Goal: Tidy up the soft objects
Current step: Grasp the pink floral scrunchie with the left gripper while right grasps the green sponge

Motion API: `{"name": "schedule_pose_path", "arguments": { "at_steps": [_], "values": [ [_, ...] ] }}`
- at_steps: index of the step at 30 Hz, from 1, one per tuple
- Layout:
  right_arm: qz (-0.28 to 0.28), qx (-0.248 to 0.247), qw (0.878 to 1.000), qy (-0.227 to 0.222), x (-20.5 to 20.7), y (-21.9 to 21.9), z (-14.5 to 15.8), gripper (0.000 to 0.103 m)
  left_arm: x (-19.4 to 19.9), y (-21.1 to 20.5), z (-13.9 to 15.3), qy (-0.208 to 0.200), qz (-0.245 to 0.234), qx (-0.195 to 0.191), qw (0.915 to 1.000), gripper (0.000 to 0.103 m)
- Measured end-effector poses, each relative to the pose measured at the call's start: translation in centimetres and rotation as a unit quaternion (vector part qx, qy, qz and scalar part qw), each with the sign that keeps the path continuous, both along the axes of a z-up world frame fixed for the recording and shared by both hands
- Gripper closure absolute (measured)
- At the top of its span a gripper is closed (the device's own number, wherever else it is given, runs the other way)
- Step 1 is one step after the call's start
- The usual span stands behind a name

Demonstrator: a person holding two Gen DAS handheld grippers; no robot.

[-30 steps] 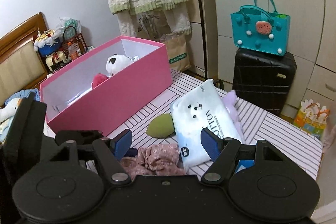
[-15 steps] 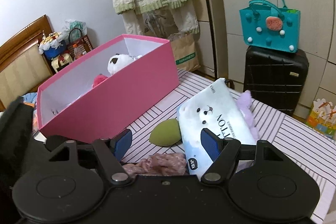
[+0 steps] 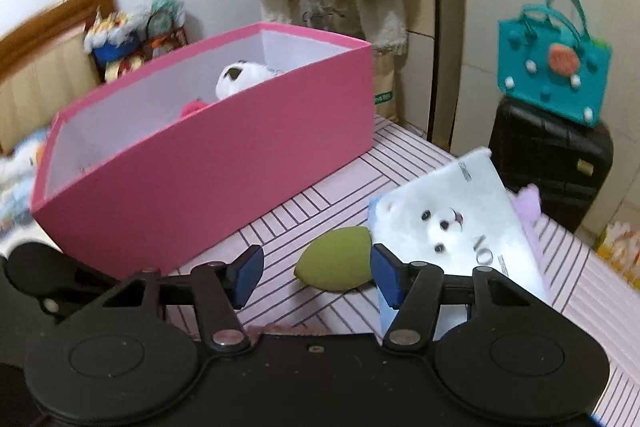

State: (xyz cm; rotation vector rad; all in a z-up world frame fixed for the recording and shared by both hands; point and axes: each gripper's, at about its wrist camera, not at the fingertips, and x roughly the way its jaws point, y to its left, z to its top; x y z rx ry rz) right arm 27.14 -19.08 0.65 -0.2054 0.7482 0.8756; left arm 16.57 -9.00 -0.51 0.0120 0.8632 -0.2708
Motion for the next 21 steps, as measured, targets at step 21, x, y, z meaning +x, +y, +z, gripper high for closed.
{"name": "schedule_pose_path", "arguments": {
  "at_steps": [21],
  "values": [
    [-0.024, -0.016, 1.000, -0.003, -1.3, -0.5, -0.3, 0.052, 0.7, 1.0, 1.1, 0.037, -0.006, -0.020, 0.9991, 0.087]
  ]
}}
